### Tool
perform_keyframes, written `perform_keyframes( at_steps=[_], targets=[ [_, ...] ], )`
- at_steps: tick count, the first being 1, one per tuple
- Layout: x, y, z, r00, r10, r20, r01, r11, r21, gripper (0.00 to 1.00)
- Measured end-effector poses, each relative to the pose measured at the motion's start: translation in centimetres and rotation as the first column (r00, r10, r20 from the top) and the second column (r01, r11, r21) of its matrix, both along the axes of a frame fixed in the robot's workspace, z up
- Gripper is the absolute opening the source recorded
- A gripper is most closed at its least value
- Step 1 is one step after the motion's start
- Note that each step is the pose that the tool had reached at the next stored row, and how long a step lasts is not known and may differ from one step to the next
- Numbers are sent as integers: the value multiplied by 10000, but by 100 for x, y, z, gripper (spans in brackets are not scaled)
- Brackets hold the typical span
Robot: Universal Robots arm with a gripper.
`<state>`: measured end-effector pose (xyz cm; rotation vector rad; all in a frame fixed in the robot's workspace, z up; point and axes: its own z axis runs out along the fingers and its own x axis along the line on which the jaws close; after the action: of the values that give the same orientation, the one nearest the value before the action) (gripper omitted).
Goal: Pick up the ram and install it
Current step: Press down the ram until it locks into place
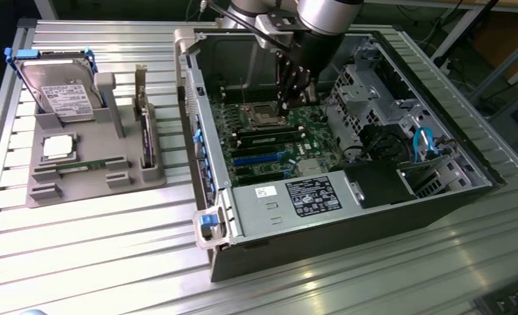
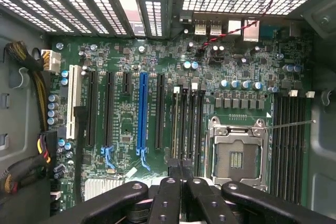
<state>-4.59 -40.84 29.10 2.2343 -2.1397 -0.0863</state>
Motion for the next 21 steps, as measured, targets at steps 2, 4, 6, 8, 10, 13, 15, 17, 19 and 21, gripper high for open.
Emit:
perform_keyframes(
  at_steps=[2,4,6,8,10,13,15,17,19,21],
  targets=[
    [1,0,0,10000,1,-1,-1,10000,0,11],
    [1,0,0,10000,1,-1,-1,10000,0,11],
    [1,0,0,10000,1,-1,-1,10000,0,11],
    [1,0,0,10000,1,-1,-1,10000,0,11],
    [1,0,0,10000,2,-1,-2,10000,0,11],
    [1,0,0,10000,-1,0,1,10000,0,11],
    [1,1,0,10000,-75,0,75,10000,1,11],
    [0,0,0,9993,-384,-1,384,9993,-1,11],
    [1,0,0,9967,-814,0,814,9967,-1,11],
    [1,0,0,9905,-1373,-1,1373,9905,-1,11]
  ],
)
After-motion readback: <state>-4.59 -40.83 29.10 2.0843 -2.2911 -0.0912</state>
